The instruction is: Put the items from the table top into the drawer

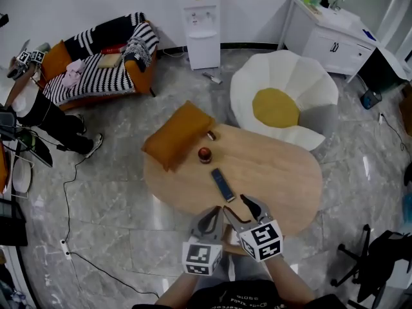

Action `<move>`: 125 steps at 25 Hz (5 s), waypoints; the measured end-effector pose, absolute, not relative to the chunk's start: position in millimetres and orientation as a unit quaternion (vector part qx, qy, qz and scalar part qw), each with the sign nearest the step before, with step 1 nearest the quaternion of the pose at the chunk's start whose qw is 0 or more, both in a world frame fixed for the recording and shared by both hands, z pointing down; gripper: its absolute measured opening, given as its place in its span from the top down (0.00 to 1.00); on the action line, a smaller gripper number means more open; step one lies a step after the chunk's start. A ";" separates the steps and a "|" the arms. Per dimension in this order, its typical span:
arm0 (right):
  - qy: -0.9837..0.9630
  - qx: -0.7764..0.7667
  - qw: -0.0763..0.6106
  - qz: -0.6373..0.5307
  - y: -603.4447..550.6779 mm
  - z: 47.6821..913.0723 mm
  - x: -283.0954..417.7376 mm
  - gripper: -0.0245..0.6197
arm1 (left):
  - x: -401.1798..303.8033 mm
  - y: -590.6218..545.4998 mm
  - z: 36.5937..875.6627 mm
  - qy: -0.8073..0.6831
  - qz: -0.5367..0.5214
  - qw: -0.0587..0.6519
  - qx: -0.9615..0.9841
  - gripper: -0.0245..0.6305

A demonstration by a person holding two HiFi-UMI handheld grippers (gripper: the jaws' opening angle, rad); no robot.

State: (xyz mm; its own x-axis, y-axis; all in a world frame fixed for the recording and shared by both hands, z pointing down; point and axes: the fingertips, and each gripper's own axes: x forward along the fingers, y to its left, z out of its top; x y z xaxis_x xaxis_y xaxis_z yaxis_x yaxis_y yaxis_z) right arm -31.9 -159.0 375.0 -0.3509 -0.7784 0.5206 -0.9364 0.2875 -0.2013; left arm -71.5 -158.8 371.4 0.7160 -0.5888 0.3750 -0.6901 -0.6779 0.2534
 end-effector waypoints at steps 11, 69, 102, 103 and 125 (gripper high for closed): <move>-0.780 0.530 0.187 0.274 -177.8 429.1 -35.0 0.59 | -76.8 -196.0 417.5 -0.388 0.151 0.201 0.887 0.94; -0.742 0.509 0.288 0.328 -239.3 690.3 -23.8 0.56 | -81.2 -243.7 640.3 -0.439 0.207 0.292 0.824 0.94; -0.744 0.517 0.265 0.329 -236.8 702.4 -17.4 0.66 | -90.4 -232.3 659.0 -0.456 0.208 0.320 0.804 0.94; -0.746 0.517 0.258 0.331 -237.2 699.8 -17.2 0.66 | -90.8 -232.9 657.8 -0.457 0.207 0.320 0.804 0.94; -0.734 0.574 0.220 0.288 -185.8 609.6 -3.2 0.66 | -52.3 -189.0 604.6 -0.373 0.190 0.294 0.859 0.94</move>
